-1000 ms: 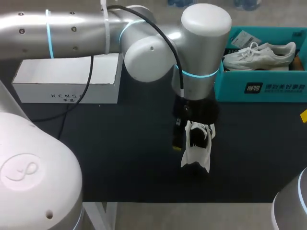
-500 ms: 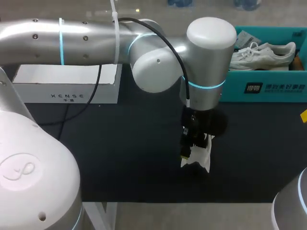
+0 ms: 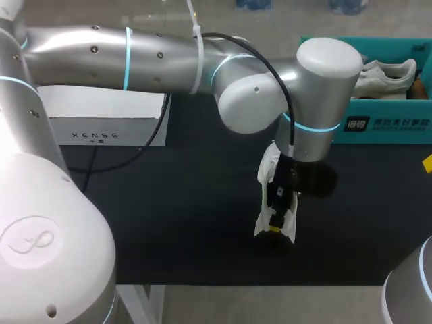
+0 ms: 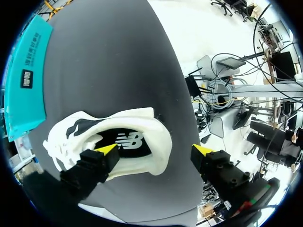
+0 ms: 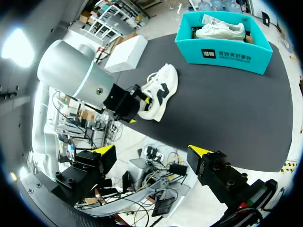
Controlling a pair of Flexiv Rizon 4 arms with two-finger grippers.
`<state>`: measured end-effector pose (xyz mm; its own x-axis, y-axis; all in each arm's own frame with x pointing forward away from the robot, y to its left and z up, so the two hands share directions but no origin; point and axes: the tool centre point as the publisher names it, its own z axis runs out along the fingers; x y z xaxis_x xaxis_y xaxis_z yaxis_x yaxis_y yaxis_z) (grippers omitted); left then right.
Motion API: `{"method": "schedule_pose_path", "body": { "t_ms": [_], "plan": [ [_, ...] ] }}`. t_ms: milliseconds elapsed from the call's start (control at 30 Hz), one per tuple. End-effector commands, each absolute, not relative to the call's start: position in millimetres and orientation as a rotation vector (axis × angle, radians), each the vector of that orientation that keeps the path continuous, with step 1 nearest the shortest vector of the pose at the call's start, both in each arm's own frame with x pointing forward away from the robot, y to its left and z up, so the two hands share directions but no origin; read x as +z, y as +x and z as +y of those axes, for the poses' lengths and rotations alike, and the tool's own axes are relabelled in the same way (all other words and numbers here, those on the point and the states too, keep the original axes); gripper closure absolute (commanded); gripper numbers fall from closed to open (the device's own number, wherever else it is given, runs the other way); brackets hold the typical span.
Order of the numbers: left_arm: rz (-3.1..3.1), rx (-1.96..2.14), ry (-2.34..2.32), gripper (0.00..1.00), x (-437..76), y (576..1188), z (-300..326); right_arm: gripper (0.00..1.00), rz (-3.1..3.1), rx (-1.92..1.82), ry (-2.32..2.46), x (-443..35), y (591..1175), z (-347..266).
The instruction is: Take the shoe out of the shoebox, open the shoe tongue, remove and reinsert the insole, then place the shoe into the shoebox
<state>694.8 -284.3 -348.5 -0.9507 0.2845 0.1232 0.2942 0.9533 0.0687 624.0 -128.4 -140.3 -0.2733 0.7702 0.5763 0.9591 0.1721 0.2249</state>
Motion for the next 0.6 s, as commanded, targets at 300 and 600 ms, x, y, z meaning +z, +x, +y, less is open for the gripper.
{"method": "schedule_pose_path", "body": {
  "t_ms": [300, 600],
  "plan": [
    [-2.999, -0.119, -0.422, 0.11, -357.2, 694.1, -279.8, 0.0, -2.12, -0.882, -1.687, -142.1, 614.8, -128.6],
    [-3.006, -0.113, -0.425, 1.0, -359.9, 689.1, -280.5, 0.0, -2.12, -0.882, -1.687, -142.1, 614.8, -128.6]
  ]
}}
